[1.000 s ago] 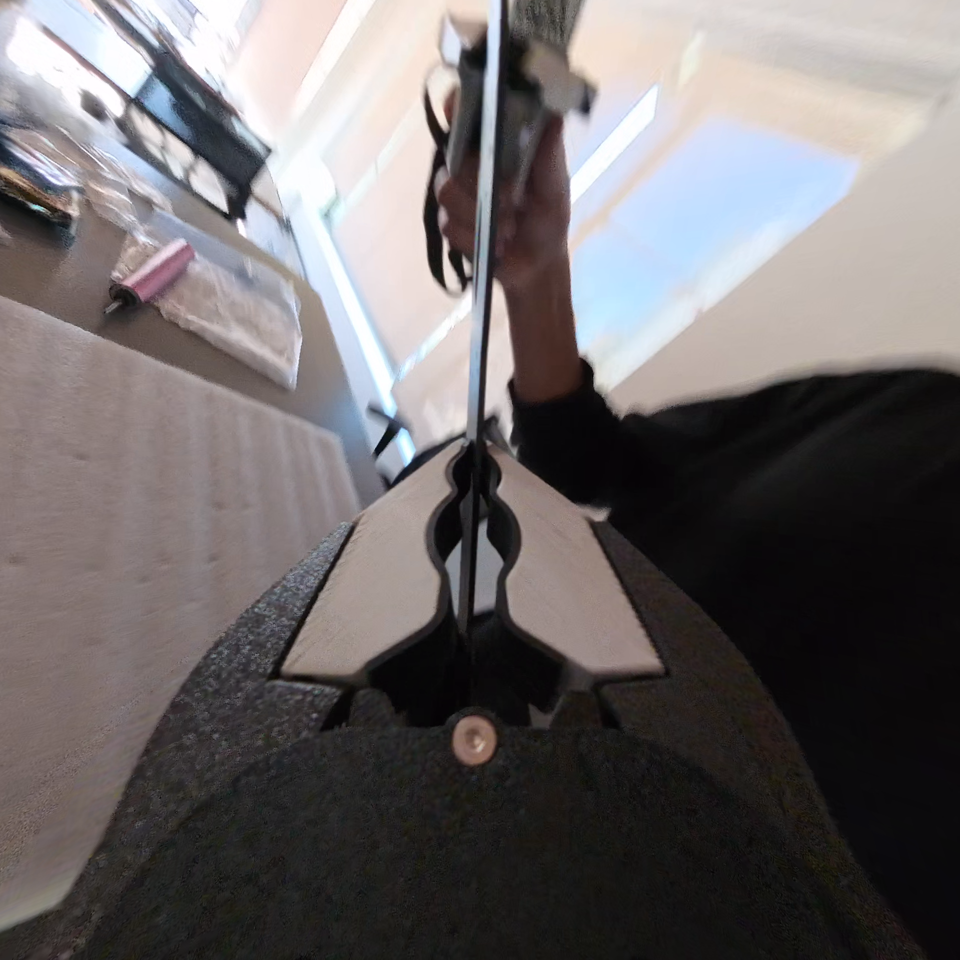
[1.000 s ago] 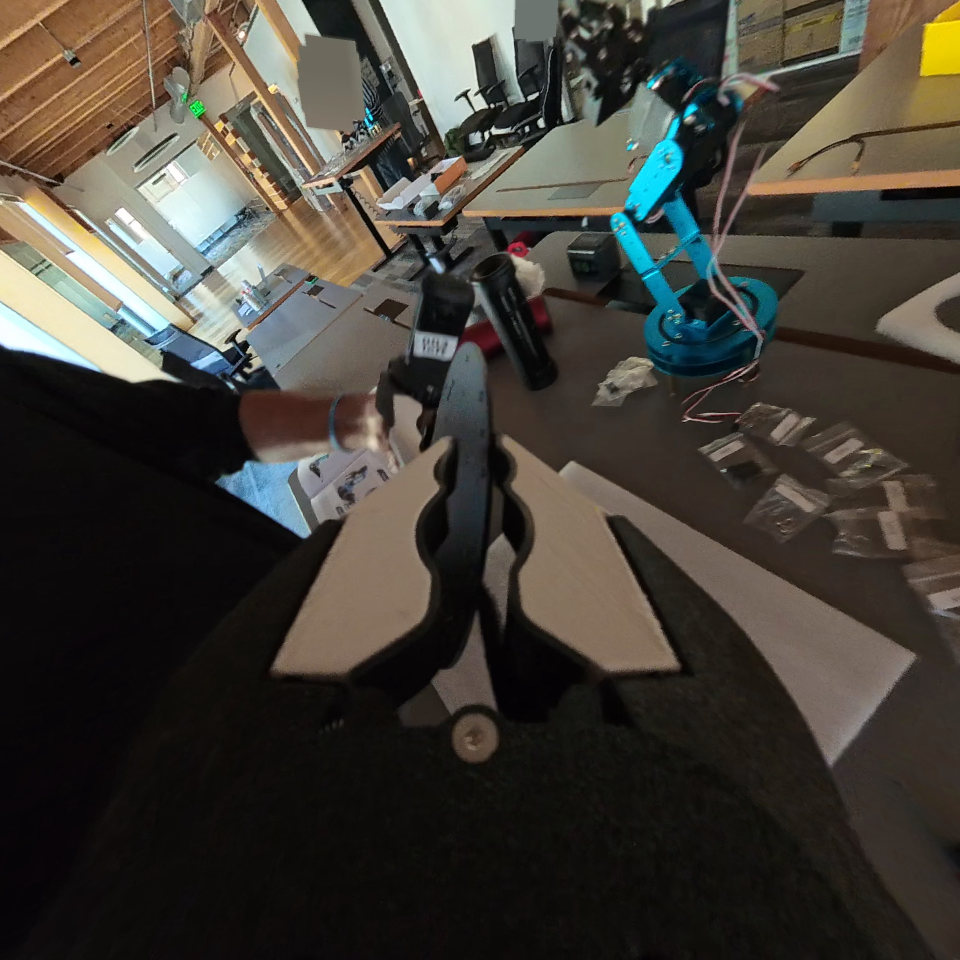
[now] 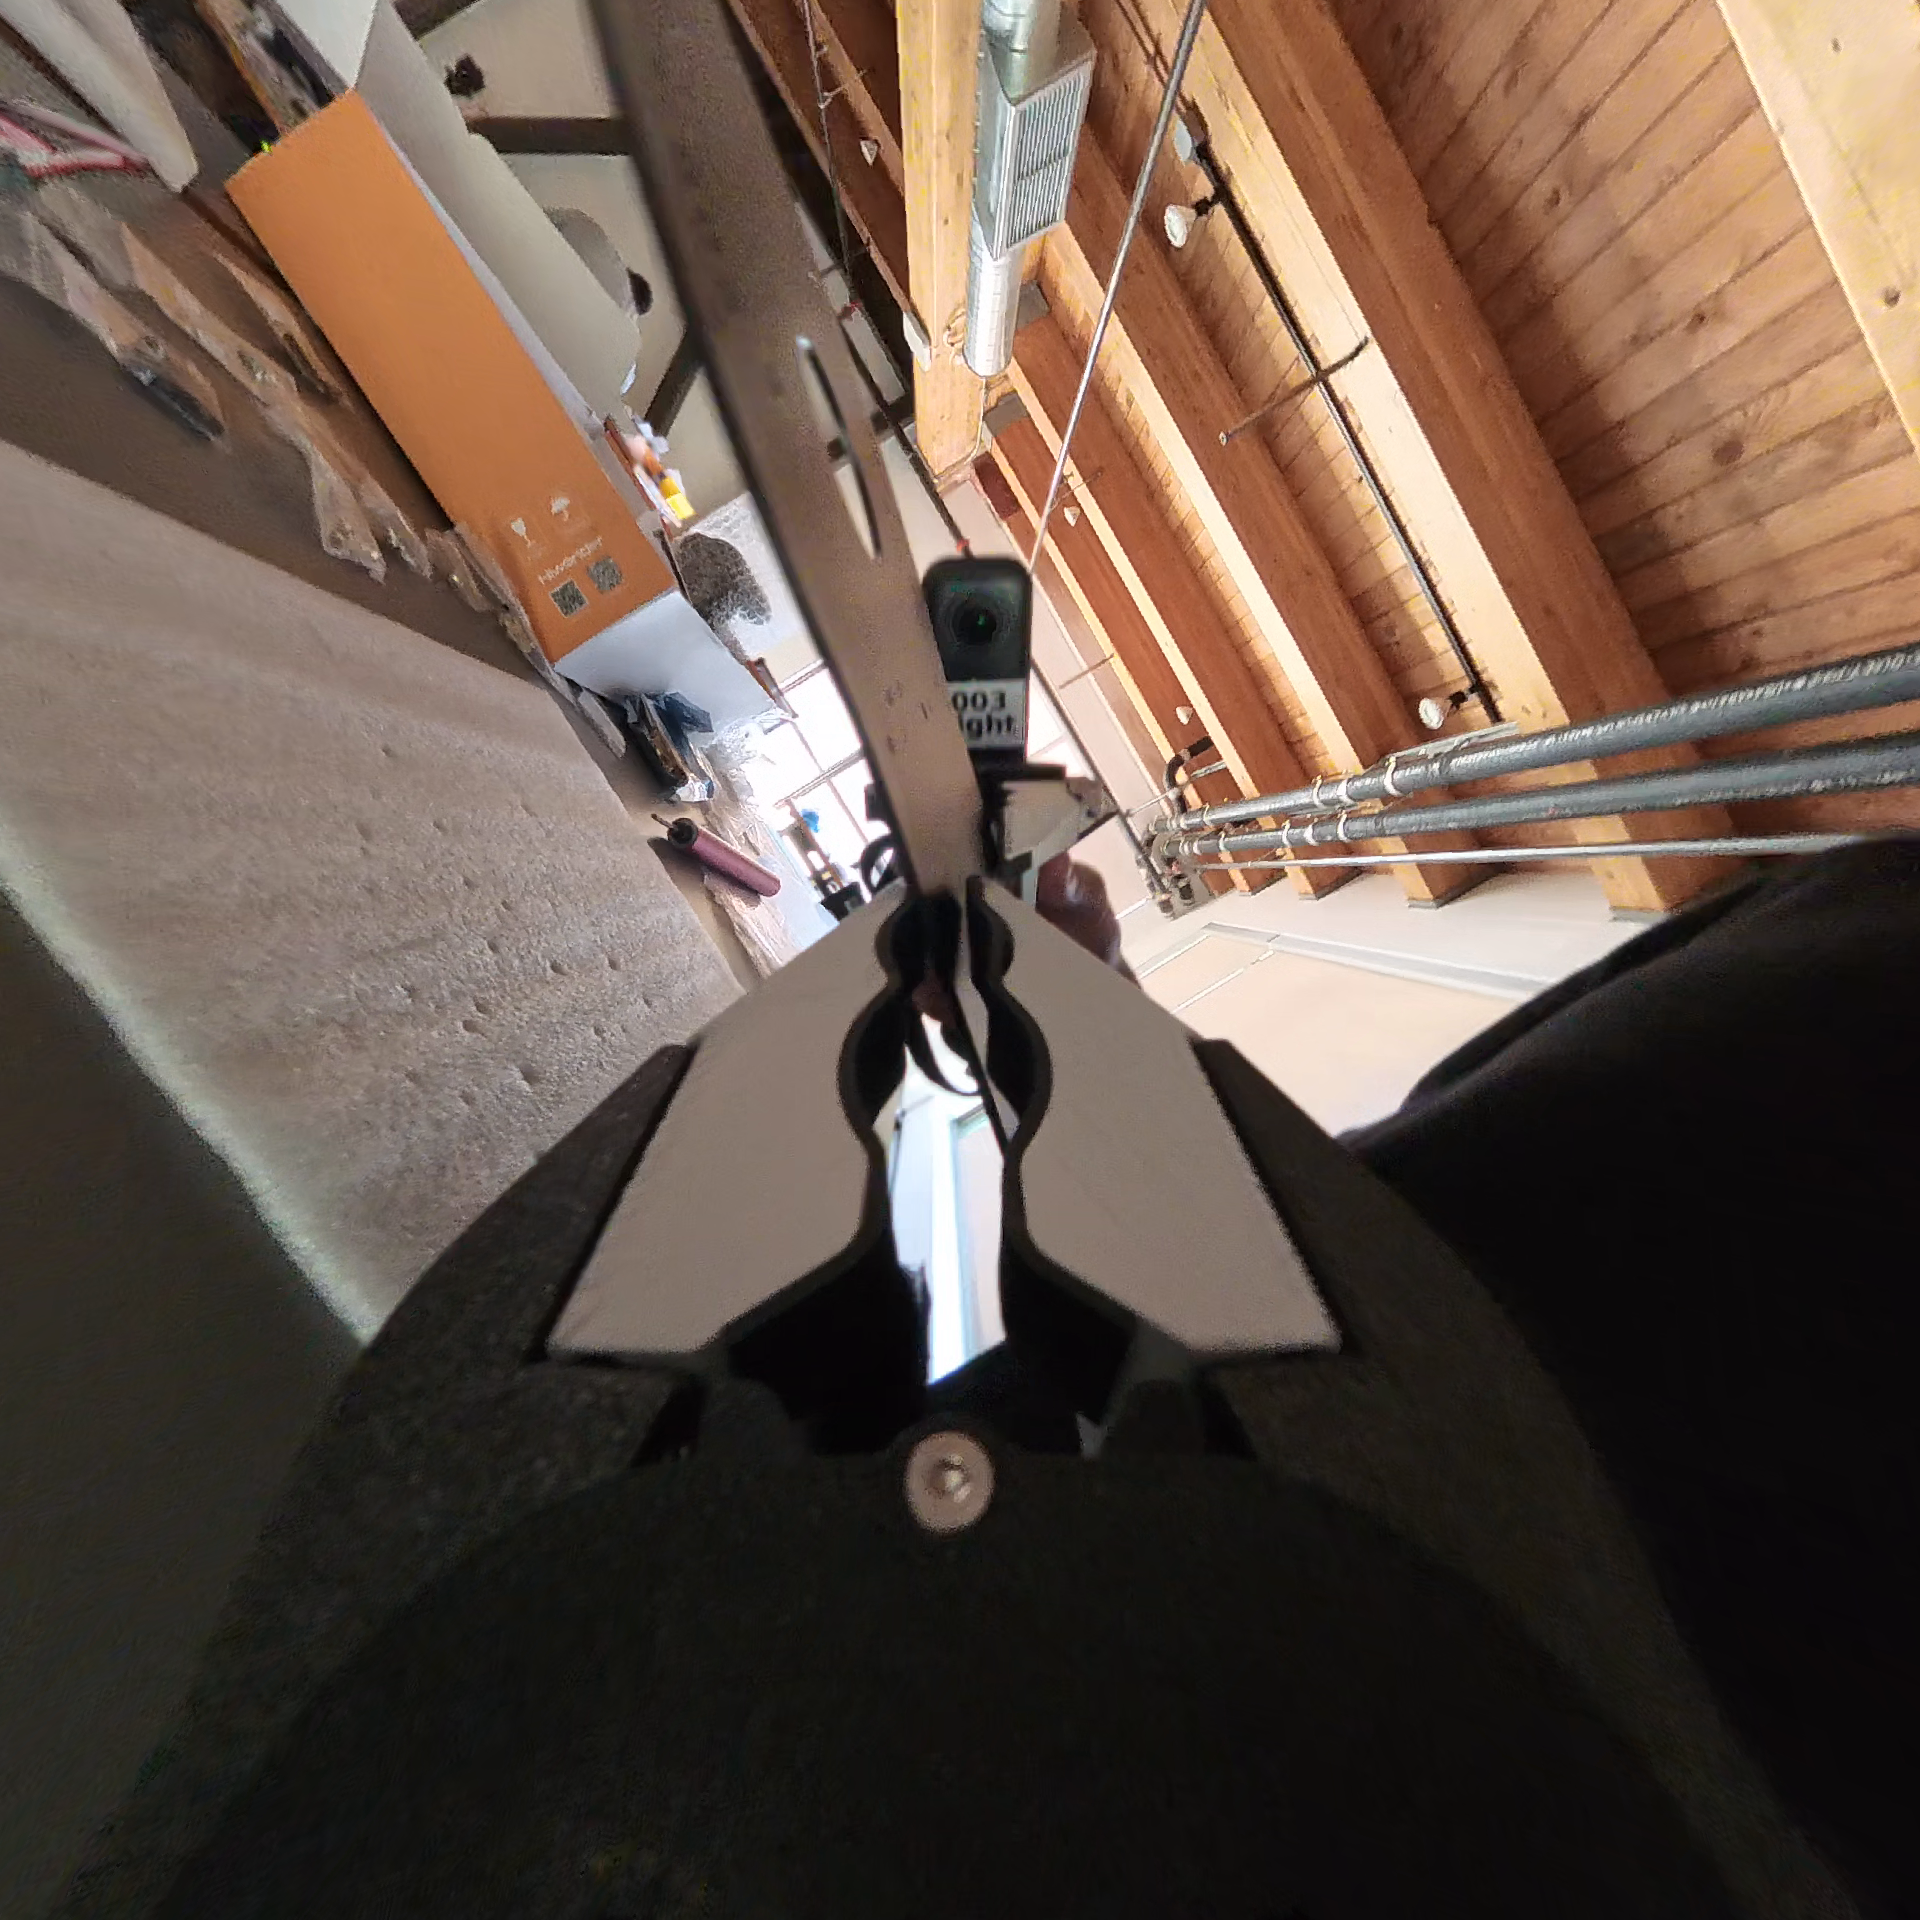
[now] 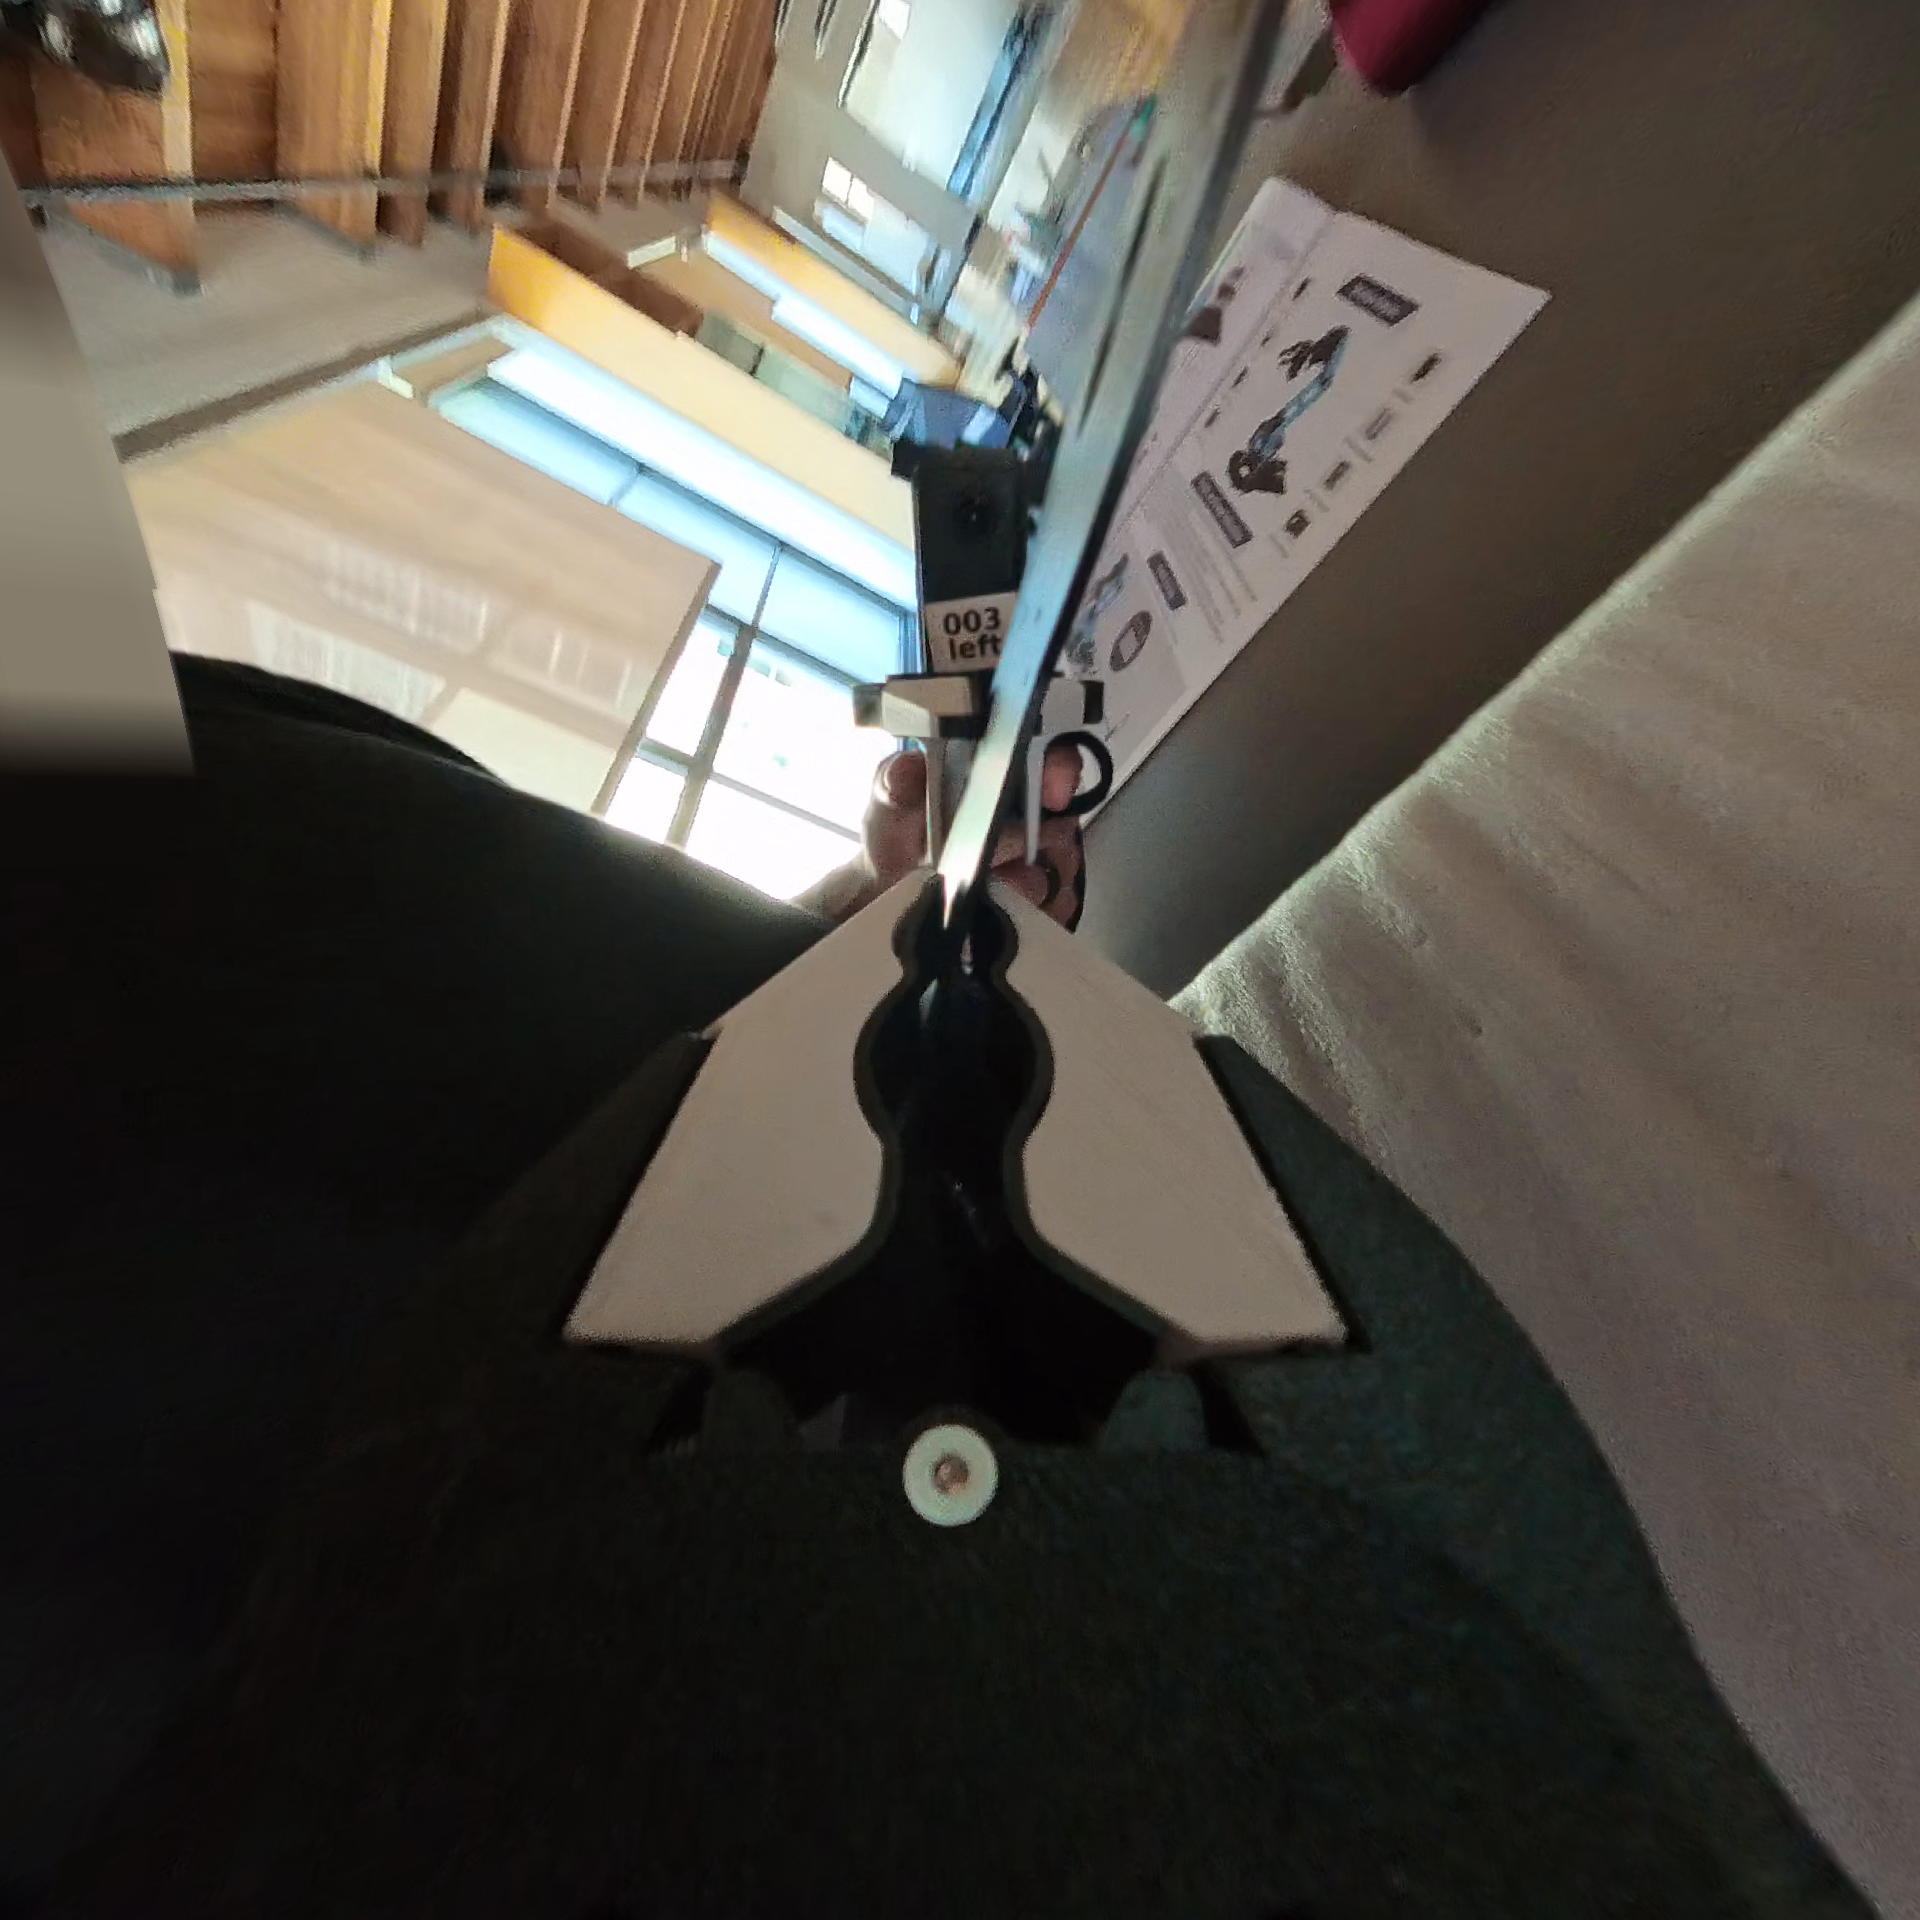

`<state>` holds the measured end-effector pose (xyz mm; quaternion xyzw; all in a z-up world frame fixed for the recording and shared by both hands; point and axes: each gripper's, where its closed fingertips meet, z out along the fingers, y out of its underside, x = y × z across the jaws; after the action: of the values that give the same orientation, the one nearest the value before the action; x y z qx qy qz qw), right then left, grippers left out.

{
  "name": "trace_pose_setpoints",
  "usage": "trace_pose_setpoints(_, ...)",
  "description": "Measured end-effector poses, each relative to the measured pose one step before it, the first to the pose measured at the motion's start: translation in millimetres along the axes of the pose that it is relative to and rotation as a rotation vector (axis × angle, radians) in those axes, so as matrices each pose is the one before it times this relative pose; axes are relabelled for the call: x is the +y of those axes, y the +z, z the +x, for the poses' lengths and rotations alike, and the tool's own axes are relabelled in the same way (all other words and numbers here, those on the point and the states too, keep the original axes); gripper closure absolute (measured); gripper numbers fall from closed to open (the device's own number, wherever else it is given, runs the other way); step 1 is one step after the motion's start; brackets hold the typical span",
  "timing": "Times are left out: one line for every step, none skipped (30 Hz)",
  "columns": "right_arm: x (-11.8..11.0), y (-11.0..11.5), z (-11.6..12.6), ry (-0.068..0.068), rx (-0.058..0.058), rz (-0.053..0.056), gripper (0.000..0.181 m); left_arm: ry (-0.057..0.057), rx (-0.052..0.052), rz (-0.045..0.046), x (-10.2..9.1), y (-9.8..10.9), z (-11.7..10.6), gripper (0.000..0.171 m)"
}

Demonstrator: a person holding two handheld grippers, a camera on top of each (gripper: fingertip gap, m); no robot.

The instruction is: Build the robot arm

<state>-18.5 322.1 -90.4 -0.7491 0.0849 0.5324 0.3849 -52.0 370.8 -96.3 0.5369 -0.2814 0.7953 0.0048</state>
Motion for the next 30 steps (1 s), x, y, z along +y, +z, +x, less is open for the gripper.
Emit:
trace_pose_setpoints(-3.98, 3.37, -1.95, -0.0041, -0.0024, -0.0344, 0.178, 0.0228, 0.0027, -0.00626, -2.7, -2.74, 1.96, 0.155)
trace_pose_setpoints(-2.98, 2.98, -0.01, -0.0004, 0.0049, -0.0391, 0.178, 0.0158, 0.0004, -0.0109, -2.66, -2.17, 1.23, 0.146)
trace_pose_setpoints(-3.23, 2.3, 0.58, 0.0064, 0.0014, -0.0332, 0.178, 0.0128, -0.0051, -0.01696, -1.85, -1.91, -0.47, 0.142)
trace_pose_setpoints(-3.73, 1.77, 1.02, 0.008, -0.0005, -0.0262, 0.177, 0.0108, 0.0017, -0.01506, -1.42, -2.39, -0.31, 0.14)
trace_pose_setpoints(-3.4, 1.89, 0.46, 0.0035, -0.0037, -0.0266, 0.177, 0.003, 0.0114, -0.00996, -1.78, -2.66, 0.48, 0.138)
trace_pose_setpoints(-3.1, 2.09, -0.25, -0.008, -0.0024, -0.0284, 0.177, -0.0025, 0.0114, -0.00355, -2.5, -2.98, -0.13, 0.136)
trace_pose_setpoints(-2.15, 2.58, -0.17, -0.0143, 0.0026, -0.0339, 0.177, -0.003, 0.0045, 0.0055, -4.17, -3.71, -1.6, 0.134)
trace_pose_setpoints(-1.28, 3.15, -0.15, -0.0185, 0.0033, -0.0379, 0.178, -0.0007, -0.0006, 0.01553, -6.45, -4.35, -2.9, 0.133)
trace_pose_setpoints(-0.52, 3.92, 0.13, -0.0099, 0.0019, -0.0396, 0.178, 0.0001, -0.0003, 0.0219, -8.27, -4.58, -3.44, 0.132)
trace_pose_setpoints(-0.33, 4.29, 0.54, 0.0013, -0.002, -0.0354, 0.178, -0.0021, -0.0038, 0.01475, -7.83, -4.61, -4.39, 0.131)
trace_pose_setpoints(-1.11, 4.01, 0.37, 0.0141, -0.0097, -0.0248, 0.179, -0.0004, -0.0022, 0.01405, -8.16, -4.94, -4.12, 0.131)
trace_pose_setpoints(-0.63, 3.66, 1.15, 0.0144, -0.0074, -0.0261, 0.179, -0.0026, 0.003, 0.0243, -9.85, -5.88, -2.62, 0.131)
trace_pose_setpoints(-0.97, 2.69, 1.56, 0.0136, -0.0048, -0.0225, 0.18, -0.0066, -0.0014, 0.02431, -9.64, -6.53, -2.89, 0.13)
trace_pose_setpoints(-0.34, 1.98, 0.92, 0.012, -0.0089, -0.0254, 0.18, 0.0009, -0.0066, 0.01008, -6.88, -6.43, -3.79, 0.131)
trace_pose_setpoints(0.35, 1.33, 0.84, 0.0017, -0.0033, -0.0304, 0.18, 0.0085, -0.0198, -0.00848, -3.37, -5.8, -6.24, 0.138)
trace_pose_setpoints(0.65, 1.02, 1.31, 0.0002, 0.0044, -0.0332, 0.18, 0.0113, -0.0264, -0.02258, -0.66, -4.97, -7.62, 0.147)
trace_pose_setpoints(1.36, 0.73, 1.57, -0.0009, 0.0087, -0.0368, 0.179, 0.0074, -0.0133, -0.0209, -0.12, -4.09, -5.74, 0.149)
trace_pose_setpoints(1.6, 0.42, 1.8, -0.0025, 0.0112, -0.0356, 0.179, -0.0078, -0.0018, -0.01712, -0.11, -2.93, -3.21, 0.152)
trace_pose_setpoints(1.66, -0.21, 2.36, 0.0054, 0.01, -0.0306, 0.18, -0.0028, 0.0063, -0.01951, 1.1, -1.69, -0.15, 0.162)
trace_pose_setpoints(1.59, -1.12, 2.99, 0.0045, 0.0132, -0.0229, 0.18, 0.0143, 0.0082, -0.01544, 1.28, -0.97, 3.03, 0.164)
trace_pose_setpoints(1.27, -1.88, 3.56, 0.0013, 0.0182, -0.0153, 0.181, 0.0183, -0.0039, -0.01399, 1.6, -0.29, 3.66, 0.165)
trace_pose_setpoints(1.87, -3.0, 4.79, 0.0005, 0.0259, -0.0124, 0.181, 0.0003, -0.0103, -0.01756, 2.21, 0.54, 4.02, 0.166)
trace_pose_setpoints(2.73, -4.0, 5.1, -0.0039, 0.0294, -0.0129, 0.181, -0.0081, -0.0116, -0.01583, 2.88, 1.94, 5.0, 0.167)
trace_pose_setpoints(2.68, -4.87, 4.37, -0.0096, 0.0264, -0.0083, 0.181, 0.0048, -0.0138, -0.00914, 3.53, 3.35, 6.3, 0.168)
trace_pose_setpoints(3.26, -5.62, 3.62, -0.0113, 0.0245, -0.0068, 0.179, 0.0075, -0.0124, -0.00766, 4.38, 4.4, 7.38, 0.169)
trace_pose_setpoints(4.3, -5.8, 0.07, -0.0118, 0.0057, -0.0109, 0.178, -0.0068, -0.0105, -0.00471, 4.68, 5.14, 7.0, 0.169)
trace_pose_setpoints(4.72, -5.82, -1.7, -0.023, 0.0026, -0.0107, 0.178, -0.0218, -0.0065, 0.00647, 4.43, 5.42, 6.06, 0.169)
trace_pose_setpoints(5.6, -5.55, -3.11, -0.0162, -0.0057, -0.0195, 0.18, -0.0331, -0.0004, 0.01421, 4.67, 5.61, 4.58, 0.169)
trace_pose_setpoints(6.53, -5.21, -3.16, -0.012, -0.0062, -0.0284, 0.18, -0.0416, -0.0014, 0.01442, 5.93, 5.67, 1.62, 0.169)
trace_pose_setpoints(7.06, -4.96, -1.91, -0.0155, -0.0012, -0.0324, 0.181, -0.0507, -0.0027, 0.01113, 7.46, 5.82, -1.18, 0.168)
